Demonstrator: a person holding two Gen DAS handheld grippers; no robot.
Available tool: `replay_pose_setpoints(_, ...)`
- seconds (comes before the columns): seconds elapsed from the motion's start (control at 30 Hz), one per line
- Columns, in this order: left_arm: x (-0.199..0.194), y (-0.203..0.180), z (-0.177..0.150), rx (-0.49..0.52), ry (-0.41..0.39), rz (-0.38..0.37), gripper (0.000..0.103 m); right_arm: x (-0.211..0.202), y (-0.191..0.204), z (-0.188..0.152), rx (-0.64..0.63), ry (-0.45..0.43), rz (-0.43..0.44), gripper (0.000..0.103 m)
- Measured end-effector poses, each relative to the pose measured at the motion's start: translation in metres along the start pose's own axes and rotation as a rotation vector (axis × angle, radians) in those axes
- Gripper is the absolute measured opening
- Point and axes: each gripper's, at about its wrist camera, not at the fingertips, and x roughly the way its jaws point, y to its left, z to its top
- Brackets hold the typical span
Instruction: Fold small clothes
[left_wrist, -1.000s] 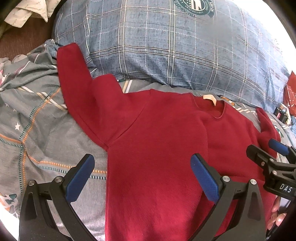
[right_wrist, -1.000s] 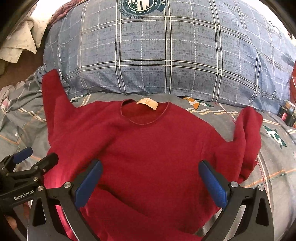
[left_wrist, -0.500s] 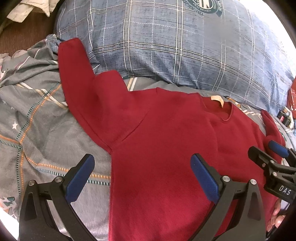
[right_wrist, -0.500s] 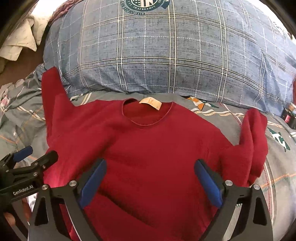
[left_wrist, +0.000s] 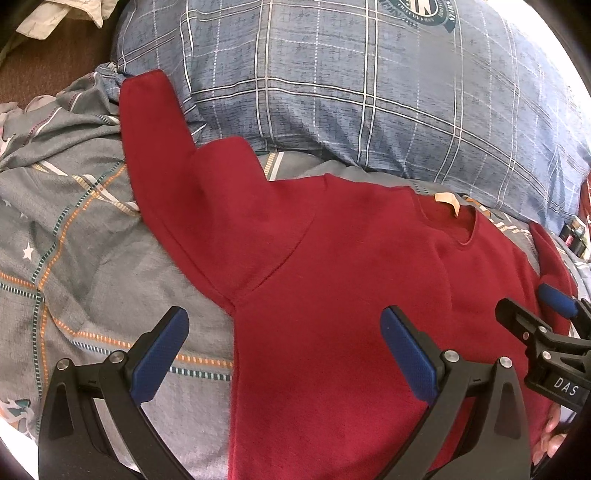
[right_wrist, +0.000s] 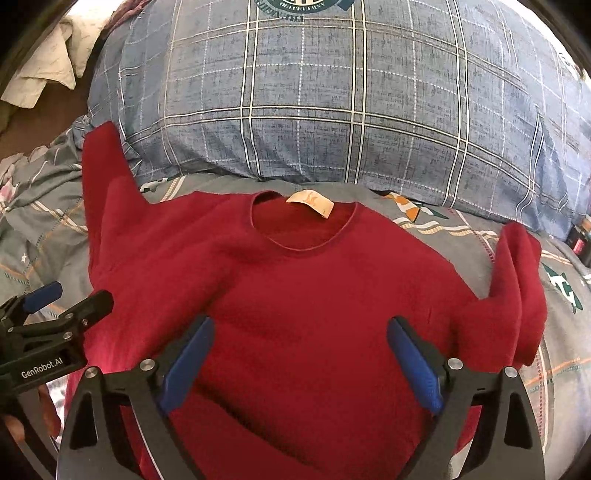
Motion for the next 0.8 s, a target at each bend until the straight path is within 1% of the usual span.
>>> replay_pose_setpoints(0.13,0.002,0.001,0.001,-0.001,0.001,0.002,0.103,0.002,0.001,0.0,0.002,0.007,0.005,0.096)
replay_pose_setpoints(0.3,0.003,0.003,0.001,-0.004,0.003,0.002,0.103,0.005,0.002,0.001,-0.003,0.011,-0.009,0.096)
replay_pose_setpoints(0.8,0.006,0.004,0.004,-0.002,0.002,0.009,0.103,0.011,0.003,0.002,0.003,0.026,-0.013,0.096)
